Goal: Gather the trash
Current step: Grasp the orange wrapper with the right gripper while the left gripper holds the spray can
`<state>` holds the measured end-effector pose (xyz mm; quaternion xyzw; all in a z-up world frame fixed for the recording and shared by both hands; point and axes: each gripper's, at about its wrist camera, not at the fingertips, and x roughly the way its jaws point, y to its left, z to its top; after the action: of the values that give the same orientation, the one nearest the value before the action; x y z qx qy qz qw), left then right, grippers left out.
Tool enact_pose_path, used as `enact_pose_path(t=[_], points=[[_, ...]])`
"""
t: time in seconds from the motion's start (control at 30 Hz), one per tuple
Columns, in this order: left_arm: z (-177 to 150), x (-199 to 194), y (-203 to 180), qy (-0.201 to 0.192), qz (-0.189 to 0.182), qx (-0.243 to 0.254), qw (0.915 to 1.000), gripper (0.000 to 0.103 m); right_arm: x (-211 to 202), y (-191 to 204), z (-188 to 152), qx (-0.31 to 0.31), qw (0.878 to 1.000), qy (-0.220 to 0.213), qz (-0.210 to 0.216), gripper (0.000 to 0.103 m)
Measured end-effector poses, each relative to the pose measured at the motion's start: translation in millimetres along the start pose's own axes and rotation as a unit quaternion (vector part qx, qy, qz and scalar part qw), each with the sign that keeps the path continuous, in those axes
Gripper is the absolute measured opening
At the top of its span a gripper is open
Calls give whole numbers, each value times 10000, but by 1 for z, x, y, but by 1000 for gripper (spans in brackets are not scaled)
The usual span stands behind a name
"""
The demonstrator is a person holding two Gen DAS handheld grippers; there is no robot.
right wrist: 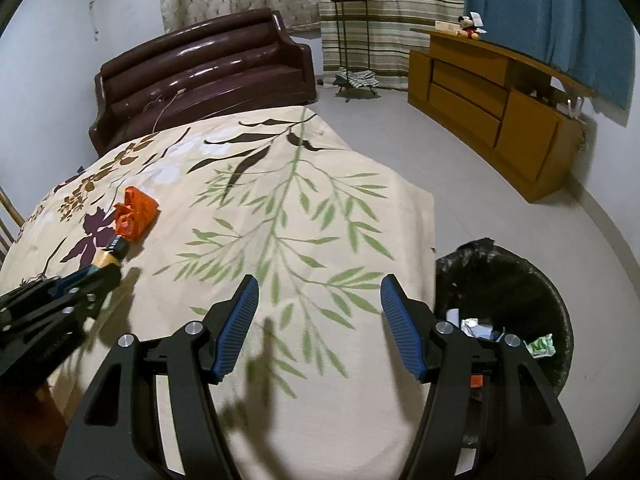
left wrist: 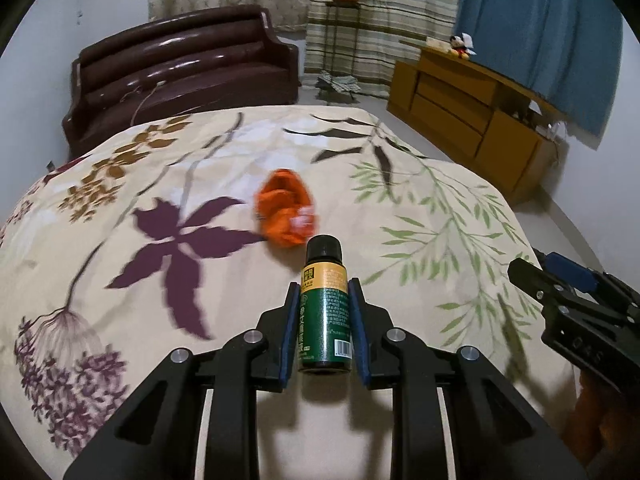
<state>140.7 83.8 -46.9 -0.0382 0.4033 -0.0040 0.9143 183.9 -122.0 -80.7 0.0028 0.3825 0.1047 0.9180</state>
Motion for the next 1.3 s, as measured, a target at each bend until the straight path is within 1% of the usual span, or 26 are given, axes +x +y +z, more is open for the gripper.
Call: enact_pose_path(t=[0.2, 0.4, 0.63, 0.77, 0.9, 0.97, 1.23, 1.3], points=[[-1, -14, 40, -95, 323, -240, 9991, 25, 4, 29, 7, -226, 9997, -1, 136, 62], [0, -17, 85, -153, 670, -495, 9964, 25, 10, 64, 18, -493, 9983, -42, 300, 62], [2, -21, 124, -231, 891, -736, 9930, 25, 22, 108, 32, -770, 9957, -41, 522, 62], [3, -19, 141, -242, 934, -815, 9920, 25, 31, 132, 38, -898, 9938, 8, 655, 62], [2, -17, 153, -242, 957, -892, 9911, 25, 37, 149, 43, -992, 9924, 13, 727, 67], [1, -16, 157, -238, 950, -929, 9908, 25, 43, 156, 44, -1046, 9919, 36, 714, 67], [0, -12, 164, -225, 880, -955, 9913, 25, 65, 166, 49, -1079, 9919, 221, 626, 67], [0, -10, 165, -216, 856, -963, 9914, 25, 67, 167, 49, -1097, 9916, 251, 629, 65]])
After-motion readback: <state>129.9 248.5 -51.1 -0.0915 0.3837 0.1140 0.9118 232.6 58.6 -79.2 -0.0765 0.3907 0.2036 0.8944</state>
